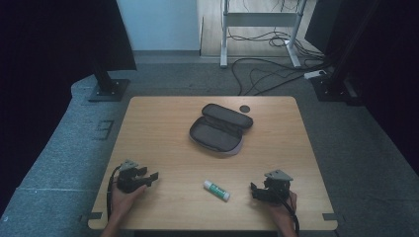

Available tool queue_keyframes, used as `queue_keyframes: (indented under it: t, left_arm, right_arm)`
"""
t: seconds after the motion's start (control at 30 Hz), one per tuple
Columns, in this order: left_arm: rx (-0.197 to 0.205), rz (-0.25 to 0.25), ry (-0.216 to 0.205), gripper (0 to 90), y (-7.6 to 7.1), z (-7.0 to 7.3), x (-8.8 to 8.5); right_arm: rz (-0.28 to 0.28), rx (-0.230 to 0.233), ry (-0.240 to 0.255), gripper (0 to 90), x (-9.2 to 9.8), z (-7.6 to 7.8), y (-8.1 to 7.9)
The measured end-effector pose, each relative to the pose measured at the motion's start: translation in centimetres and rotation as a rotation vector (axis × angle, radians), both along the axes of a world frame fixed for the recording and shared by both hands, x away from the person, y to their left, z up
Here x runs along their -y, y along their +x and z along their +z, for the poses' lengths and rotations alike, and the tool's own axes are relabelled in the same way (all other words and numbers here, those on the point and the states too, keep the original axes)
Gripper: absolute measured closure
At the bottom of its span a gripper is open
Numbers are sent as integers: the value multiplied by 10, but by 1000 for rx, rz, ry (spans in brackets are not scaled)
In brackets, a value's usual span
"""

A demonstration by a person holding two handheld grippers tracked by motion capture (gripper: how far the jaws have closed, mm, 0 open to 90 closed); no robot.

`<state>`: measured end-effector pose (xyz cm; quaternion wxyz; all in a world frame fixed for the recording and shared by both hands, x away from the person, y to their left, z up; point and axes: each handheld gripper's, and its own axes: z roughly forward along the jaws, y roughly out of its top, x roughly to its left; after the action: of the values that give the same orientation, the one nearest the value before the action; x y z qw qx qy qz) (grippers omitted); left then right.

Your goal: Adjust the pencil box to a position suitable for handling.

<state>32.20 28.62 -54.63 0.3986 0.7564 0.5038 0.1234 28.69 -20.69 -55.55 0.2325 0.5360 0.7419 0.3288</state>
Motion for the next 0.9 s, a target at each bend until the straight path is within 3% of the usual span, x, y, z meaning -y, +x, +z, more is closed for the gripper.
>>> queue_keyframes:
  t: [0.27, 0.5, 0.6, 0.63, 0.8, 0.9]
  left_arm:
    - [-3, -2, 5, 364, -1, 2, 0]
    - [28, -11, -9, 363, -4, 11, 3]
    - [30, -11, -13, 363, -5, 12, 4]
    - [28, -11, -21, 362, -5, 13, 5]
    - [27, -5, -61, 360, -6, 17, 6]
    - [33, -5, -70, 359, -7, 20, 8]
  right_arm:
    - [10, 3, 3, 122, 0, 0, 0]
    - [-7, 27, -31, 124, -2, 1, 0]
    - [-7, 21, -20, 132, -2, 1, 1]
    - [-2, 2, 5, 147, -1, 1, 2]
    - [-3, 6, -20, 210, -2, 4, 2]
    - [11, 11, -8, 219, -5, 6, 3]
